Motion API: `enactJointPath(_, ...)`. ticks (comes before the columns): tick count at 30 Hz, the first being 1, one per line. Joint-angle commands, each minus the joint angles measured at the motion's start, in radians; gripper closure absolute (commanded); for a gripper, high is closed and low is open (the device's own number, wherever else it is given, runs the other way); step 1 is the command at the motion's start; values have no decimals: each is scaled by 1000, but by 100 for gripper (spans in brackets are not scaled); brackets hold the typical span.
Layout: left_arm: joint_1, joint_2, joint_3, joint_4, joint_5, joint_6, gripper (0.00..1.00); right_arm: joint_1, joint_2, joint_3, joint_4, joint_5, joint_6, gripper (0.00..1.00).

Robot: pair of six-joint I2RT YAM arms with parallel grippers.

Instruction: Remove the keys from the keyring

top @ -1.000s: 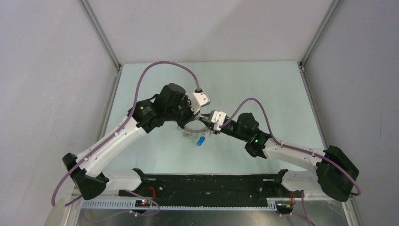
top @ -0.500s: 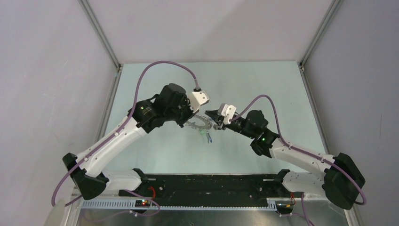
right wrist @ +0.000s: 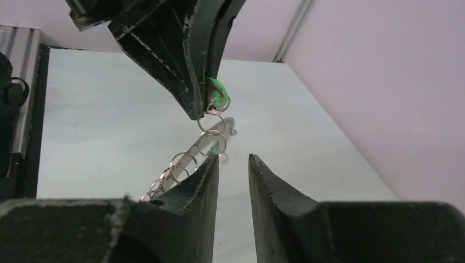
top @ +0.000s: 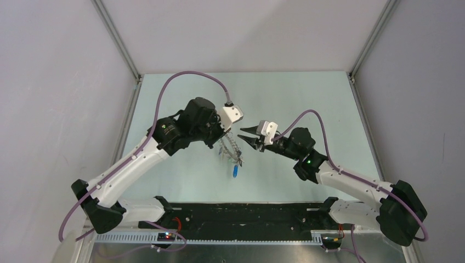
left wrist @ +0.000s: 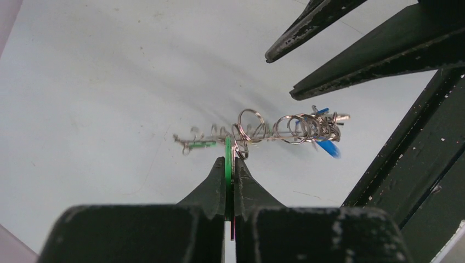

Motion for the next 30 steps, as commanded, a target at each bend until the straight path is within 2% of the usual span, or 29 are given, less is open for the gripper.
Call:
enactJointPath(1, -5, -40, 19, 44, 1, 4, 100, 5, -30, 10, 14, -45, 6, 68)
enactJointPath(22, -6, 43, 102, -26, -141, -224, 100, 32, -49, 11, -26, -28, -7, 62)
enactJointPath(28, -6, 58, 118, -32, -131, -246, 100, 79, -13, 10, 0, 87, 2, 50)
enactJointPath(30, -5, 58, 121, -32, -131, -248, 100, 87, 3, 10, 18, 131, 13, 41)
